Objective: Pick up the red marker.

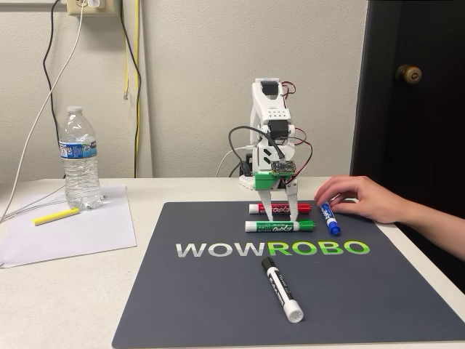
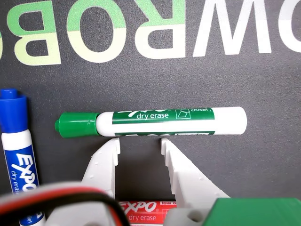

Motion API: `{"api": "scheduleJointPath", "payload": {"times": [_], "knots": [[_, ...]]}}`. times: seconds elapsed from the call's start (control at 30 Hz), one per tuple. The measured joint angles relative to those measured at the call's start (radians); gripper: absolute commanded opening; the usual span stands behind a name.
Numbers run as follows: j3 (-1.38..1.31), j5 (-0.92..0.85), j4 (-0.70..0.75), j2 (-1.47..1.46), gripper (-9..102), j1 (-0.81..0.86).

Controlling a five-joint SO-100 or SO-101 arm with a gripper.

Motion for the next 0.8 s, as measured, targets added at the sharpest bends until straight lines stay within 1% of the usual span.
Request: {"api": "scheduleJointPath", "payload": {"times": [0.2,0.8], "knots": [[0.000,-0.006,0.025,0.000,20,0.000],[0.000,-0.006,0.031,0.000,20,0.000]]}}
